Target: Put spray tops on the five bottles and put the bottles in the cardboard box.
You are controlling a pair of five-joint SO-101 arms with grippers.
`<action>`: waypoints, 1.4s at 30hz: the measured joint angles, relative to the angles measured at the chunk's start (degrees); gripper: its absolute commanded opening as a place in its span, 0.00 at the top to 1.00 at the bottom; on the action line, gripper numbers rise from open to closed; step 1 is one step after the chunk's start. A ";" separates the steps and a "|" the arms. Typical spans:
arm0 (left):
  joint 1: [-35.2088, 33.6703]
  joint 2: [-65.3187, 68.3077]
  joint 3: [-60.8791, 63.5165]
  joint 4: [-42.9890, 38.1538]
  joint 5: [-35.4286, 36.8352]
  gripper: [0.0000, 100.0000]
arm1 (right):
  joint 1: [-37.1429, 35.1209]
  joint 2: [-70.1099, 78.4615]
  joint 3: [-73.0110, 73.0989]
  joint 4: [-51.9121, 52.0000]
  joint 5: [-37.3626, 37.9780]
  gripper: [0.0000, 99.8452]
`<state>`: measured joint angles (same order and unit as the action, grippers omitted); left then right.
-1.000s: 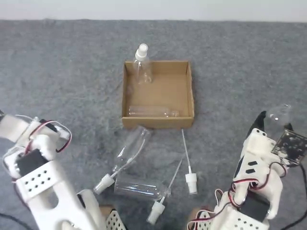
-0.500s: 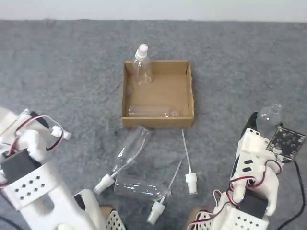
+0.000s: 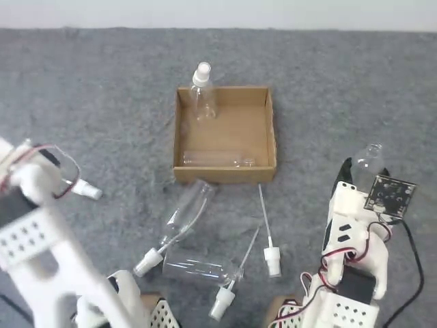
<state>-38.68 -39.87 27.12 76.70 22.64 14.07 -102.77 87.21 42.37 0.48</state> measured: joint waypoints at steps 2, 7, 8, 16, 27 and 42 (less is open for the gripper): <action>-0.09 5.71 -4.31 2.37 0.00 0.99 | -0.18 0.00 0.00 0.00 0.00 0.94; -0.09 18.55 -12.84 5.01 -4.13 0.99 | -0.44 0.00 0.35 0.00 0.00 0.94; -0.09 20.48 -14.07 5.01 -5.36 0.99 | -0.44 0.00 0.70 0.00 0.00 0.94; -0.09 32.18 -17.76 5.19 -14.33 0.99 | -0.35 0.00 1.05 0.00 0.00 0.94; -0.09 42.55 -17.85 -0.97 -36.84 0.98 | -0.35 0.00 1.05 0.00 0.00 0.94; 4.40 57.05 -17.85 -14.33 -45.98 0.96 | -0.44 0.00 1.05 0.00 0.00 0.94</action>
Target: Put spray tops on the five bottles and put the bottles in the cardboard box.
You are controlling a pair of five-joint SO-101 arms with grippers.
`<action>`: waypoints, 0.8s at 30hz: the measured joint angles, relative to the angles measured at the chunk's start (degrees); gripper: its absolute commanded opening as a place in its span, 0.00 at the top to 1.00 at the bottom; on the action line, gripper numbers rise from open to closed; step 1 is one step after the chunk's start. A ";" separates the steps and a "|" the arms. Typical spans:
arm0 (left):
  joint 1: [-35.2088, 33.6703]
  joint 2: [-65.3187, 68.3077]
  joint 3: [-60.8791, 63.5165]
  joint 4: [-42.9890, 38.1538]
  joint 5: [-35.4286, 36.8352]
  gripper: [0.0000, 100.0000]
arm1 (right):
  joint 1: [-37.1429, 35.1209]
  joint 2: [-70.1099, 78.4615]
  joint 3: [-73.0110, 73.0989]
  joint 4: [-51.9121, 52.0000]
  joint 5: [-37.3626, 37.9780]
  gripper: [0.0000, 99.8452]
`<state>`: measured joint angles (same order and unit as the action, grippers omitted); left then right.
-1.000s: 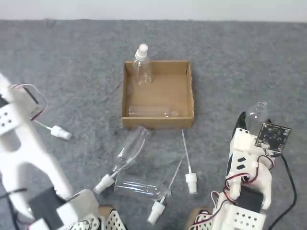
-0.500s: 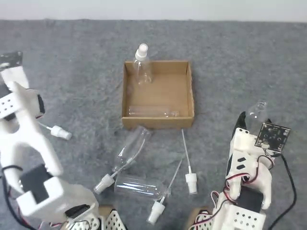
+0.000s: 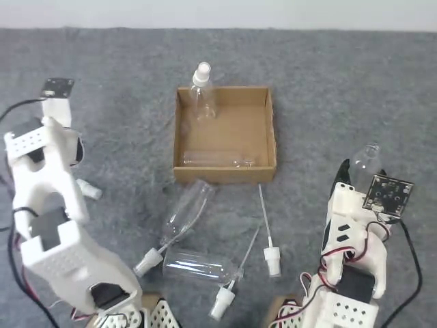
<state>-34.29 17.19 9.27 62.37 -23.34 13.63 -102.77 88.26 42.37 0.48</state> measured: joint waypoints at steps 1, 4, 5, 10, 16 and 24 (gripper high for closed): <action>-0.09 0.35 0.00 -0.35 -0.53 0.95 | 0.00 0.00 0.00 0.00 0.00 0.94; -0.53 0.70 0.00 -0.53 -3.69 0.92 | 0.00 0.00 0.00 0.00 0.18 0.94; -1.05 0.70 0.00 -0.62 -4.40 0.92 | 0.00 0.00 0.00 0.00 0.18 0.94; -2.81 4.13 -0.18 -0.62 -5.27 0.92 | 0.00 0.00 0.00 0.00 0.18 0.94; -4.04 8.62 -0.97 -0.62 -8.79 0.92 | 0.00 0.00 0.00 0.00 0.18 0.94; -7.74 8.79 -2.20 1.76 -12.13 0.92 | 0.00 0.00 0.00 0.00 0.18 0.94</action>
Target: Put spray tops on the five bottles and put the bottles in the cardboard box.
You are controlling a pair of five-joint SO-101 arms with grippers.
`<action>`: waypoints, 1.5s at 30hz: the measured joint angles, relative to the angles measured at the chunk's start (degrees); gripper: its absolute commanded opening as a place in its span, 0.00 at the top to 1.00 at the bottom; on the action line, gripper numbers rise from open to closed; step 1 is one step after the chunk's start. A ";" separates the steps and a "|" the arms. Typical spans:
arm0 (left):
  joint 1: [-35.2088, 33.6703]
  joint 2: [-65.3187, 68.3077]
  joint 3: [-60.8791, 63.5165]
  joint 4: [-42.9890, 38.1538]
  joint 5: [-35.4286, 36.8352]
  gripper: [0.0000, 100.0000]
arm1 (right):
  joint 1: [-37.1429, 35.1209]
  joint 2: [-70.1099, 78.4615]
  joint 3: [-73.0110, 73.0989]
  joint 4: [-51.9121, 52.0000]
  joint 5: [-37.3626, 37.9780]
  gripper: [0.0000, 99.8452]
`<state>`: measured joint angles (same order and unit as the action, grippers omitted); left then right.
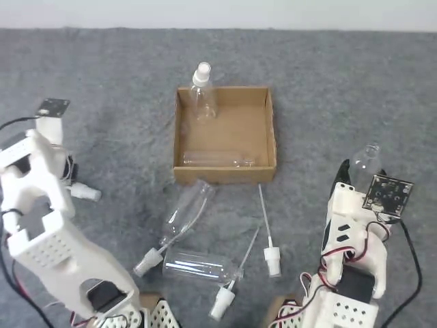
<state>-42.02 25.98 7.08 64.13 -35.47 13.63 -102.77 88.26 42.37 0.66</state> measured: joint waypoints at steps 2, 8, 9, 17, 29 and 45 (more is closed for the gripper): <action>-1.32 0.00 -0.35 3.69 -1.93 0.92 | 0.00 0.00 0.00 0.00 0.00 0.94; -4.92 -1.41 -0.44 15.21 -5.45 0.97 | 0.00 0.00 0.00 0.00 0.00 0.94; -5.01 -1.85 -0.44 16.70 -5.98 0.98 | 0.00 0.00 0.00 0.00 0.00 0.94; -5.27 -5.71 -0.44 26.99 -9.41 0.98 | 0.00 0.00 0.00 0.00 0.00 0.94; -5.27 -16.26 -0.44 32.00 -16.00 0.87 | 0.00 0.00 0.00 0.00 0.00 0.94; -3.16 -19.43 -0.44 32.53 -38.33 0.86 | 0.00 0.00 0.00 0.00 0.00 0.94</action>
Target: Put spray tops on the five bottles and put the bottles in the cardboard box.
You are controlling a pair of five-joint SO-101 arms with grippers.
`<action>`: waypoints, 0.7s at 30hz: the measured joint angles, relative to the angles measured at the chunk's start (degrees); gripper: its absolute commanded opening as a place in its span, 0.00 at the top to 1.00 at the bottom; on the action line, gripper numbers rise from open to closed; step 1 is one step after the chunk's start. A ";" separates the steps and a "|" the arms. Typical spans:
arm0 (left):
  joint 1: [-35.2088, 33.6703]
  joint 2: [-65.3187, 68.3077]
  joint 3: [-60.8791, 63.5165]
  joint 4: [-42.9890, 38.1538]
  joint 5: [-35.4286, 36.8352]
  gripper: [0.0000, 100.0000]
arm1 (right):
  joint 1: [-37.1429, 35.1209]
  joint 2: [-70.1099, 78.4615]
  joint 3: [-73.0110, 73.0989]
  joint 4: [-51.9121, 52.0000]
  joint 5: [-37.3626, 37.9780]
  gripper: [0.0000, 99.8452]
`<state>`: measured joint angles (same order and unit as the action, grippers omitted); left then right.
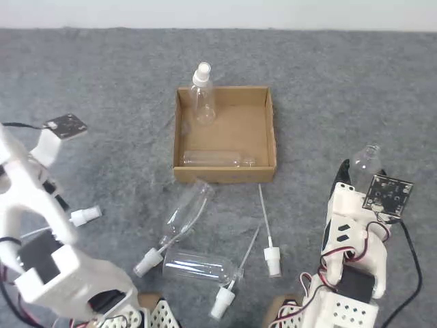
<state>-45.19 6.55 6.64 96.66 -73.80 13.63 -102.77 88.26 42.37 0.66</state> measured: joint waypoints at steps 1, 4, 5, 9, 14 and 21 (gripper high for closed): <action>0.53 0.00 0.00 0.00 -0.44 0.86 | 0.00 0.00 0.00 0.00 0.00 0.94; 2.02 0.00 0.09 0.00 -0.88 0.86 | 0.00 0.00 0.00 0.00 0.00 0.94; 2.81 0.00 0.62 0.00 -0.88 0.86 | 0.00 0.00 0.00 0.00 0.00 0.94; 6.33 0.00 5.19 0.00 -0.88 0.86 | 0.00 0.00 0.00 0.00 0.26 0.94; 8.26 0.00 10.73 -5.36 -0.88 0.86 | 0.00 0.00 0.00 0.00 1.85 0.94; 8.53 0.00 16.62 -12.75 -0.88 0.86 | 0.00 0.00 0.00 0.00 1.93 0.94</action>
<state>-36.66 6.55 23.25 83.91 -74.68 13.63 -102.77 88.26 42.37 2.59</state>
